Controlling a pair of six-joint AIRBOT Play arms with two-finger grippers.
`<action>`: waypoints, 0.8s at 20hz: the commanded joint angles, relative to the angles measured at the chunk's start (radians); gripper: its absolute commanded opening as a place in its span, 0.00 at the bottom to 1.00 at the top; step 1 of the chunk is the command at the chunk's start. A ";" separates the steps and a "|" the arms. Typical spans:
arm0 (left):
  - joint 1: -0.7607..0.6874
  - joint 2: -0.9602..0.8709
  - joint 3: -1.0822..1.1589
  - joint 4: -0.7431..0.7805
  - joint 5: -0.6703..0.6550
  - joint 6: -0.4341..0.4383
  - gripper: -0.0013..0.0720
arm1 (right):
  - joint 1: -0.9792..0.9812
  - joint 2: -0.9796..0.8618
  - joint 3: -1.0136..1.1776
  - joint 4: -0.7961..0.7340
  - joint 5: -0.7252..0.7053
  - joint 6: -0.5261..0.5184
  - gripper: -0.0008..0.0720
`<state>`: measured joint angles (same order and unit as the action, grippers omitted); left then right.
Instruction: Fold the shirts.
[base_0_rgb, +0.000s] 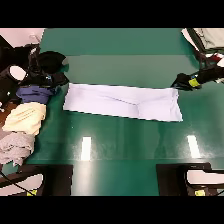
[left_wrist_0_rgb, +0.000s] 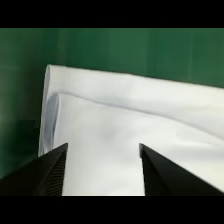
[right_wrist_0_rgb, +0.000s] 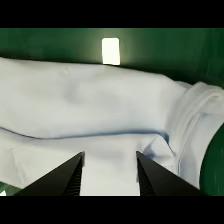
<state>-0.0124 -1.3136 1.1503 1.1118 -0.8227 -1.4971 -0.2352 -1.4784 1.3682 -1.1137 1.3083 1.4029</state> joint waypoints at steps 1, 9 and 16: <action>0.000 -0.005 0.018 -0.005 -0.146 0.039 0.37 | -0.112 -0.008 -0.052 0.050 0.109 -0.079 0.93; -0.005 -0.005 -0.030 -0.047 -0.206 0.038 0.05 | -0.267 -0.065 -0.246 0.200 0.039 -0.289 0.96; -0.004 -0.005 -0.097 -0.093 -0.256 0.038 0.05 | -0.199 -0.187 -0.246 0.226 0.107 -0.394 0.96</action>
<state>-0.0170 -1.3190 1.0702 1.0443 -1.0534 -1.4601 -0.4599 -1.6241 1.1278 -0.8959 1.4078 1.0622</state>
